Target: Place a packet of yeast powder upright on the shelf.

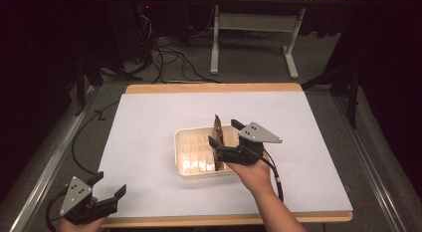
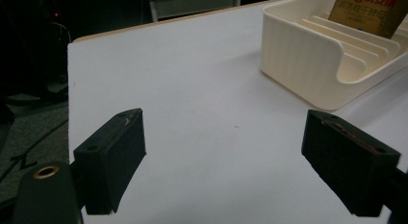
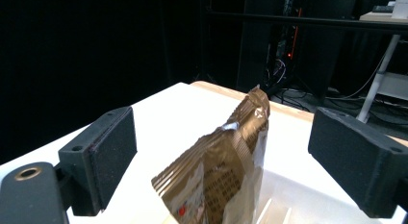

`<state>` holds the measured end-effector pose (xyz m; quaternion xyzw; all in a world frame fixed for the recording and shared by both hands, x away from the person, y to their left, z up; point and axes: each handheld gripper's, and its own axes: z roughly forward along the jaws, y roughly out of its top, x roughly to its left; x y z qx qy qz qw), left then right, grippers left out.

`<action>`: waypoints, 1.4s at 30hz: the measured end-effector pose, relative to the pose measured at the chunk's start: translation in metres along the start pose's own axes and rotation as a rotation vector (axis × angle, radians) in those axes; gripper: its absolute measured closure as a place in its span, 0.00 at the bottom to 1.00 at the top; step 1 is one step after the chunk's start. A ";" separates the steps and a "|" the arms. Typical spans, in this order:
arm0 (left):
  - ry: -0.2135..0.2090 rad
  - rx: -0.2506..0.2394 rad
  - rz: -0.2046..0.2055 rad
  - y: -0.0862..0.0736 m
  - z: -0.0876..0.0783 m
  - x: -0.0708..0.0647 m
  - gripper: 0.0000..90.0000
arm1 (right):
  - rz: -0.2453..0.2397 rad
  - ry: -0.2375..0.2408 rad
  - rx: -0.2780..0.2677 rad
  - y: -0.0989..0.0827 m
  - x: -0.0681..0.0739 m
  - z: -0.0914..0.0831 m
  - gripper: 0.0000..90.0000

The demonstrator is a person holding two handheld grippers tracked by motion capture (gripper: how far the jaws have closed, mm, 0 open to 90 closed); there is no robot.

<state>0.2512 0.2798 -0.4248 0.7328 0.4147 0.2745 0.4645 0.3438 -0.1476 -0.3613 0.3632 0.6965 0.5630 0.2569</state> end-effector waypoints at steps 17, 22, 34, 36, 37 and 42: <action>-0.002 0.010 0.006 0.000 0.004 -0.001 0.18 | 0.028 -0.017 0.004 -0.009 -0.029 -0.040 0.14; -0.009 0.013 0.000 0.000 0.006 -0.001 0.18 | 0.050 -0.030 -0.001 -0.017 -0.039 -0.054 0.15; -0.011 0.010 -0.002 0.000 0.008 -0.002 0.18 | 0.086 -0.104 0.002 -0.036 -0.067 -0.086 0.16; -0.013 0.010 -0.002 0.000 0.008 -0.002 0.18 | 0.087 -0.120 0.003 -0.040 -0.072 -0.092 0.16; -0.013 0.011 -0.001 0.000 0.009 -0.002 0.18 | 0.088 -0.129 0.003 -0.041 -0.074 -0.095 0.16; -0.018 0.018 0.002 0.001 0.013 -0.003 0.18 | 0.075 -0.176 0.001 -0.050 -0.088 -0.114 0.16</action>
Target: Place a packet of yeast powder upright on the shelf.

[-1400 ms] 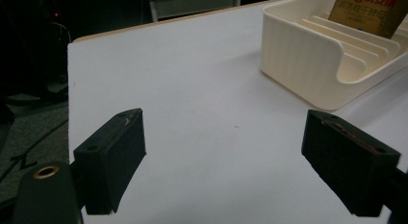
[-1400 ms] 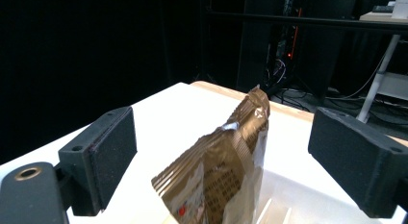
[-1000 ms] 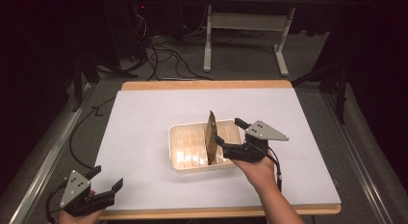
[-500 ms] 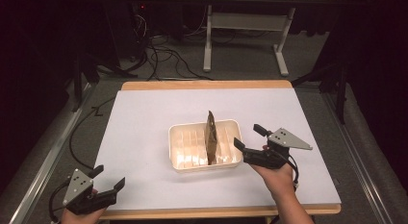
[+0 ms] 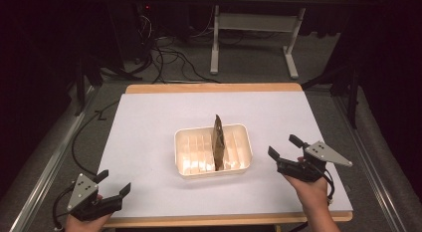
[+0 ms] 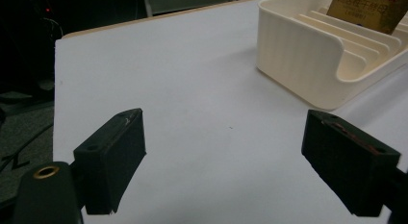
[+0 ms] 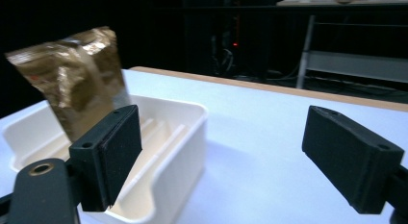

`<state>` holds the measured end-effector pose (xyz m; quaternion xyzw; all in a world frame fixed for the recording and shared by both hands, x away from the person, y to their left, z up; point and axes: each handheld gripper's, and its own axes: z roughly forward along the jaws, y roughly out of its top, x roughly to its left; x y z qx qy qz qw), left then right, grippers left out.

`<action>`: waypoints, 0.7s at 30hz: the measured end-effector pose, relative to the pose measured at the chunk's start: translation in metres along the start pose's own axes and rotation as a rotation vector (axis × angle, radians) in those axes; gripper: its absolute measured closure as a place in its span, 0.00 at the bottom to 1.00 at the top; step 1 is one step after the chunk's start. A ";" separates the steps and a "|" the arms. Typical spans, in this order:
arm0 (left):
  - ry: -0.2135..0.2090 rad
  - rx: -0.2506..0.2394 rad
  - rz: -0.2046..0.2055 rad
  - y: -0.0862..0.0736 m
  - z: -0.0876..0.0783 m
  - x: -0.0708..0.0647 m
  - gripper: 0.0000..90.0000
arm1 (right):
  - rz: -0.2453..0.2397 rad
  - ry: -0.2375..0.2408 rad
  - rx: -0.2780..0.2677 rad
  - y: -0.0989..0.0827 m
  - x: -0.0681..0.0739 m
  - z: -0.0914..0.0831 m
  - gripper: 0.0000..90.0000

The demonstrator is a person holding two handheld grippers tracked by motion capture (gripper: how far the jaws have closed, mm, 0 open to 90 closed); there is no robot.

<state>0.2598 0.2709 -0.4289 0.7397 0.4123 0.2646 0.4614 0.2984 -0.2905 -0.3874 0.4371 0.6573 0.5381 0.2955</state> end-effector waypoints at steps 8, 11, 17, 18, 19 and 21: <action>-0.008 0.005 0.003 0.001 0.003 -0.002 0.18 | 0.027 -0.096 0.011 -0.016 -0.033 -0.033 0.16; -0.010 0.003 0.006 0.002 0.004 -0.004 0.18 | 0.026 -0.136 0.017 -0.022 -0.044 -0.048 0.16; -0.011 0.015 0.027 0.003 0.006 -0.006 0.18 | 0.052 -0.213 0.007 -0.047 -0.060 -0.073 0.16; -0.011 0.014 0.028 0.003 0.007 -0.007 0.18 | 0.063 -0.219 0.007 -0.053 -0.060 -0.074 0.16; -0.011 0.017 0.032 0.003 0.007 -0.007 0.18 | 0.071 -0.224 0.018 -0.060 -0.058 -0.073 0.16; -0.011 0.020 0.040 0.004 0.008 -0.009 0.18 | 0.056 -0.199 0.073 -0.070 -0.054 -0.068 0.16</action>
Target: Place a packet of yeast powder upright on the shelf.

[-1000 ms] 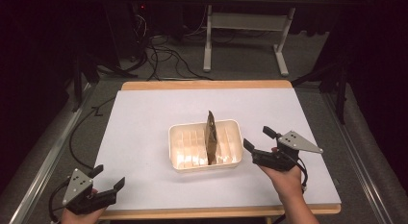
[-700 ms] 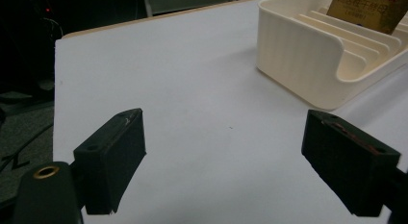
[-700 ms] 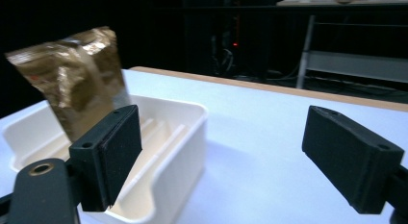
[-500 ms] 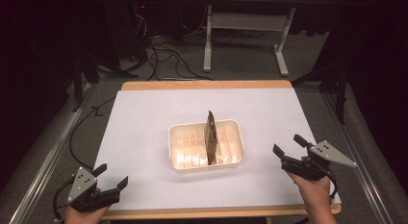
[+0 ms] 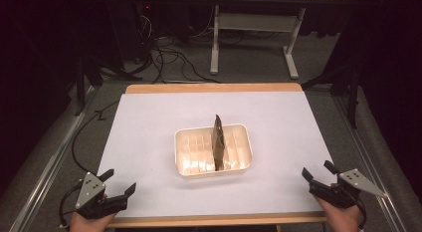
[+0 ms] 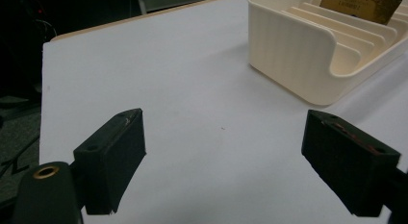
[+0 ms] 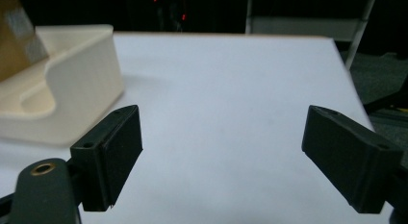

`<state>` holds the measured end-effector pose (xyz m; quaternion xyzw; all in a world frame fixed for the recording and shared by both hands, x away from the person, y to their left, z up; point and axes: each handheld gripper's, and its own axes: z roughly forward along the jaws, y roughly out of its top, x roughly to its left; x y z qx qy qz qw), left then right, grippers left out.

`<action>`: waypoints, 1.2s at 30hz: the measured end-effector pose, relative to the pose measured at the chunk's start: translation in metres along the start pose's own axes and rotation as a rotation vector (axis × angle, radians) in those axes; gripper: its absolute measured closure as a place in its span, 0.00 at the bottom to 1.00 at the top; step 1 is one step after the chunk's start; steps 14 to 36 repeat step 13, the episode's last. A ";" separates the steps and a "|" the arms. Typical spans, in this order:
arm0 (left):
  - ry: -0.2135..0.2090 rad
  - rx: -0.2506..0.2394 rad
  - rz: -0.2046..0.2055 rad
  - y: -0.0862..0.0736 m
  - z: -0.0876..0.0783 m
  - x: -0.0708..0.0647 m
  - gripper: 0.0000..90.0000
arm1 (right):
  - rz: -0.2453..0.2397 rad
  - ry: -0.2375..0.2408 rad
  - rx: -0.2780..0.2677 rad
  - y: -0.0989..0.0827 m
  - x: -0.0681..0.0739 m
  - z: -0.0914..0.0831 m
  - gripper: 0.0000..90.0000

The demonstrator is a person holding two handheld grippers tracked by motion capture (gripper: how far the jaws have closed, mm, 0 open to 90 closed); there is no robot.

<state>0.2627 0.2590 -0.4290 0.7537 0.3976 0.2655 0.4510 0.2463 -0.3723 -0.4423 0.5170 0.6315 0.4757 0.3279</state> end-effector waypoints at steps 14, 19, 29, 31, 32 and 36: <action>0.009 -0.002 0.001 -0.001 -0.004 0.002 0.18 | -0.038 0.002 0.009 0.000 0.007 0.004 0.17; 0.009 -0.002 0.001 -0.001 -0.004 0.002 0.18 | -0.038 0.002 0.009 0.000 0.007 0.004 0.17; 0.009 -0.002 0.001 -0.001 -0.004 0.002 0.18 | -0.038 0.002 0.009 0.000 0.007 0.004 0.17; 0.009 -0.002 0.001 -0.001 -0.004 0.002 0.18 | -0.038 0.002 0.009 0.000 0.007 0.004 0.17; 0.009 -0.002 0.001 -0.001 -0.004 0.002 0.18 | -0.038 0.002 0.009 0.000 0.007 0.004 0.17; 0.009 -0.002 0.001 -0.001 -0.004 0.002 0.18 | -0.038 0.002 0.009 0.000 0.007 0.004 0.17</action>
